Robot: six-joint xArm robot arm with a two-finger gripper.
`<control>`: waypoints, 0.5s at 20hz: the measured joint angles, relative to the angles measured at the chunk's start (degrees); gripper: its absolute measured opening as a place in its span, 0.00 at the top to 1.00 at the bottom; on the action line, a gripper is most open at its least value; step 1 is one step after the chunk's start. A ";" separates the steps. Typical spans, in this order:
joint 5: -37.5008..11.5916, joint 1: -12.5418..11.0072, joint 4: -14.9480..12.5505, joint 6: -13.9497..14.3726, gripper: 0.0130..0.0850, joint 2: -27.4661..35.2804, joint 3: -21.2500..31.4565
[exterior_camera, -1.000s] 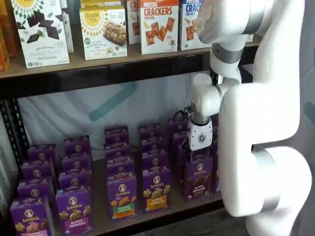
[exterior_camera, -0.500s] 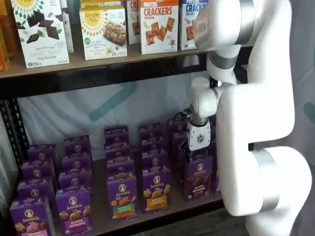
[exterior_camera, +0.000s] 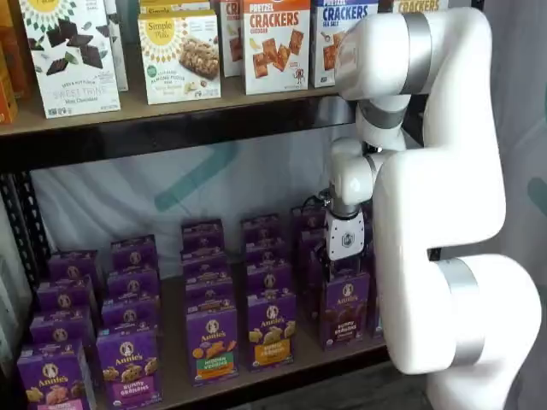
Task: Pick up the purple box with a brown patch in the center, on the bottom shelf, the fifth box from the left
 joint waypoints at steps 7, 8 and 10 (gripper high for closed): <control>2.12 -0.78 -0.50 -0.51 0.00 3.84 -5.93; 2.42 -0.91 -0.40 -0.73 0.00 4.31 -6.73; 2.90 -1.16 -0.30 -1.09 0.00 5.10 -8.12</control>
